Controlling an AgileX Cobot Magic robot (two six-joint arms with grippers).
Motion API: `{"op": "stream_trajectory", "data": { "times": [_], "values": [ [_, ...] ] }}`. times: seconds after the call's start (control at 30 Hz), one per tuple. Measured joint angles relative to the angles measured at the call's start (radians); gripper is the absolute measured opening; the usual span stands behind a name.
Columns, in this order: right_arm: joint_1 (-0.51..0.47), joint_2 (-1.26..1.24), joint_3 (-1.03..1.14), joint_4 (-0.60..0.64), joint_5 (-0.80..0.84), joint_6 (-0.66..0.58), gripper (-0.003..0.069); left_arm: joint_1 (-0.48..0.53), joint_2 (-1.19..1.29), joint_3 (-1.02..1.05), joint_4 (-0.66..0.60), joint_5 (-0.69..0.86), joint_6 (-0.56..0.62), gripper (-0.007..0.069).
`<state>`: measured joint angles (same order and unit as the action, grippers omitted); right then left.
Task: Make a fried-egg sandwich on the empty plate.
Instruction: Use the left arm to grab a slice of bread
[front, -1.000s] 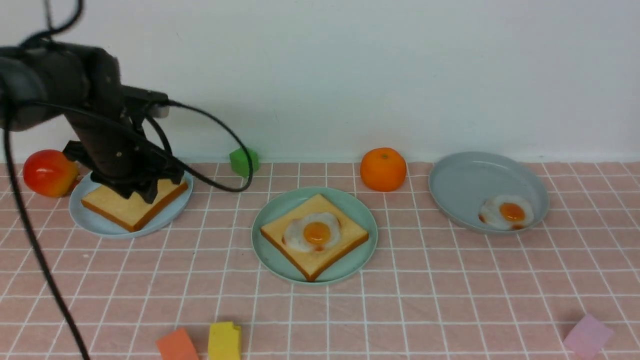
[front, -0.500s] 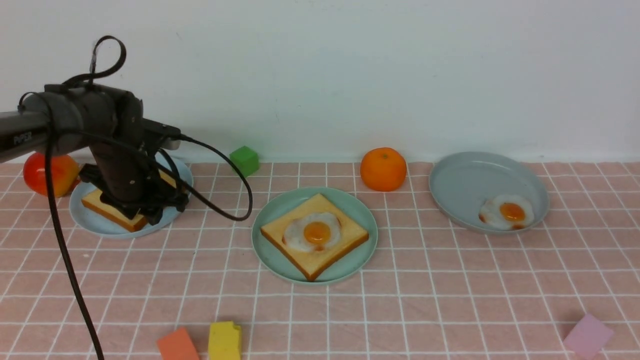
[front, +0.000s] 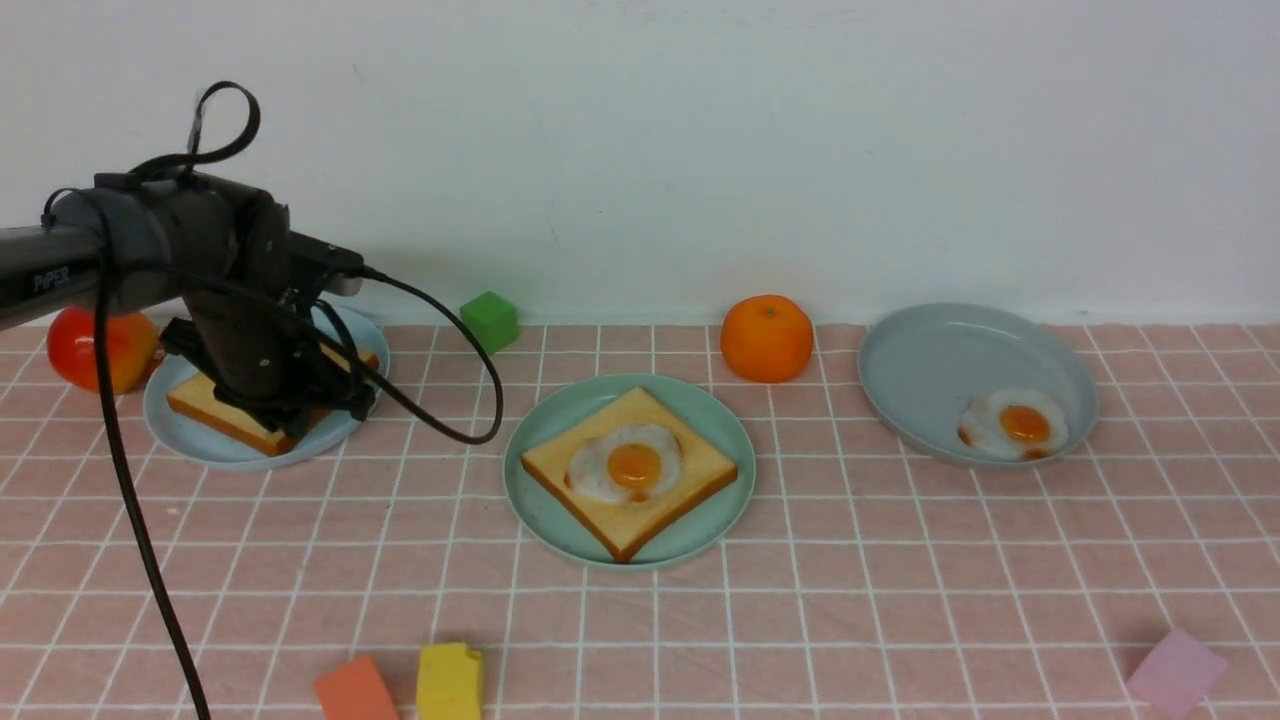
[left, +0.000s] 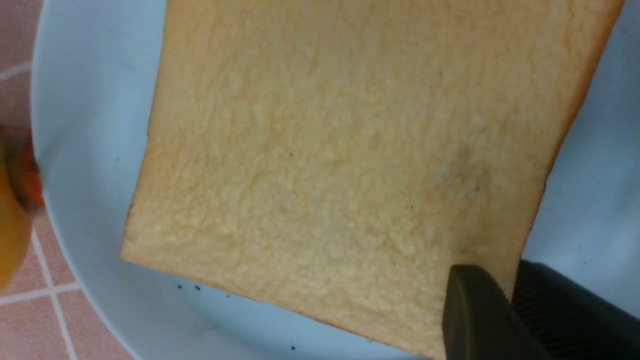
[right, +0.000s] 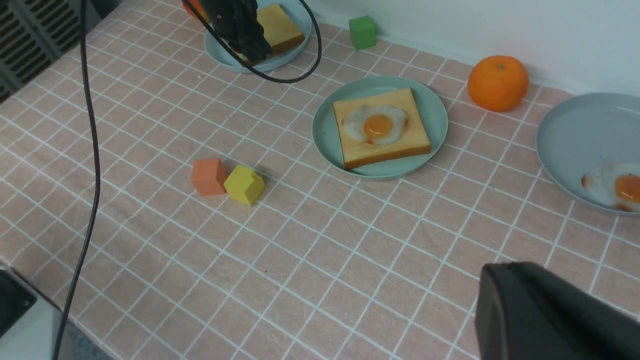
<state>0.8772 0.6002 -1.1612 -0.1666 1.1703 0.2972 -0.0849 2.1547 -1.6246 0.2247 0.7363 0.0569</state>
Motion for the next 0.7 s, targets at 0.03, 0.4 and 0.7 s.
{"op": "stream_trajectory", "data": {
  "times": [0.03,0.4,0.7],
  "values": [
    [0.0,0.0,0.0,0.0,0.0,0.0,0.0025,0.0,0.0,0.0,0.0,0.0,0.0,0.0119],
    [0.0,0.0,0.0,0.003,0.0,0.001,0.0031,0.0,-0.011,0.0,0.0,0.01,-0.015,0.0306],
    [0.0,0.0,0.0,0.003,0.0,0.001,0.0033,0.0,-0.01,0.0,0.003,-0.012,-0.018,0.0323]
  ]
}}
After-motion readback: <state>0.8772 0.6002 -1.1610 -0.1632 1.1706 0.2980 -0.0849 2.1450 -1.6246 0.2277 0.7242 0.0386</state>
